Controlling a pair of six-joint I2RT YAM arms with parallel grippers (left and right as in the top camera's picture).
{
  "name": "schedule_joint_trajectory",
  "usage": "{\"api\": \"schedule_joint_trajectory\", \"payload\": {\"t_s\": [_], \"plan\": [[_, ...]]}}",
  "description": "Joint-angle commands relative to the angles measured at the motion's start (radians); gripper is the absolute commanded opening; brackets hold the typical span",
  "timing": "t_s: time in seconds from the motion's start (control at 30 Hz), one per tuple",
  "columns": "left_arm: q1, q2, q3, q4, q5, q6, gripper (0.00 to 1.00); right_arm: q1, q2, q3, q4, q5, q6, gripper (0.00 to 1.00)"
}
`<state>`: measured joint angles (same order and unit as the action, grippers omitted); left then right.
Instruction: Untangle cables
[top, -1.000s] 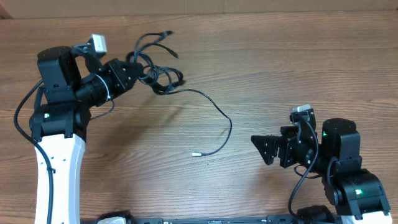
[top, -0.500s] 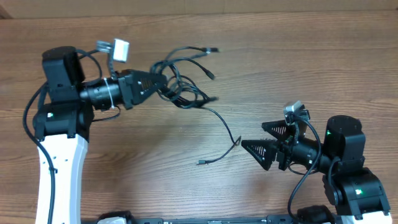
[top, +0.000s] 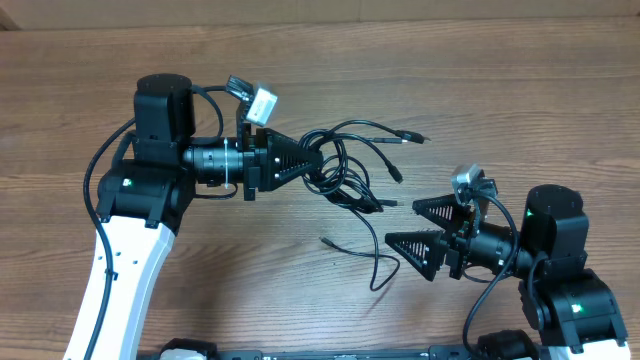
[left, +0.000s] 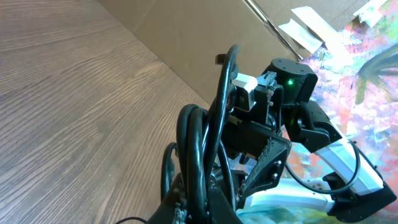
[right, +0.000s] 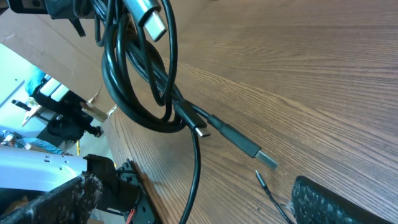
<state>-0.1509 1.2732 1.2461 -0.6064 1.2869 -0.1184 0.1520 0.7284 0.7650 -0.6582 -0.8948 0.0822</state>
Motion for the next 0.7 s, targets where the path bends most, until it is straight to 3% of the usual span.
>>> {"api": "schedule_joint_trajectory", "payload": {"t_s": [0.0, 0.13, 0.33, 0.43, 0.57, 0.67], "plan": [[-0.014, -0.018, 0.019, -0.004, 0.018, 0.037, 0.04, -0.002, -0.003, 0.035, 0.006, -0.016, -0.006, 0.98], [-0.023, -0.018, 0.019, -0.06, -0.064, 0.097, 0.04, -0.002, -0.003, 0.035, 0.006, -0.016, -0.006, 0.98], [-0.039, -0.018, 0.019, -0.229, -0.294, 0.282, 0.04, -0.002, -0.003, 0.035, 0.005, -0.014, -0.005, 0.98], [-0.048, -0.018, 0.019, -0.275, -0.319, 0.379, 0.04, -0.002, -0.003, 0.035, 0.005, 0.01, -0.005, 0.98], [-0.077, -0.018, 0.019, -0.354, -0.376, 0.585, 0.04, -0.002, -0.003, 0.035, -0.001, 0.022, -0.005, 0.98], [-0.137, -0.018, 0.019, -0.429, -0.508, 0.717, 0.04, -0.002, -0.003, 0.035, -0.002, 0.022, -0.005, 0.98]]}}
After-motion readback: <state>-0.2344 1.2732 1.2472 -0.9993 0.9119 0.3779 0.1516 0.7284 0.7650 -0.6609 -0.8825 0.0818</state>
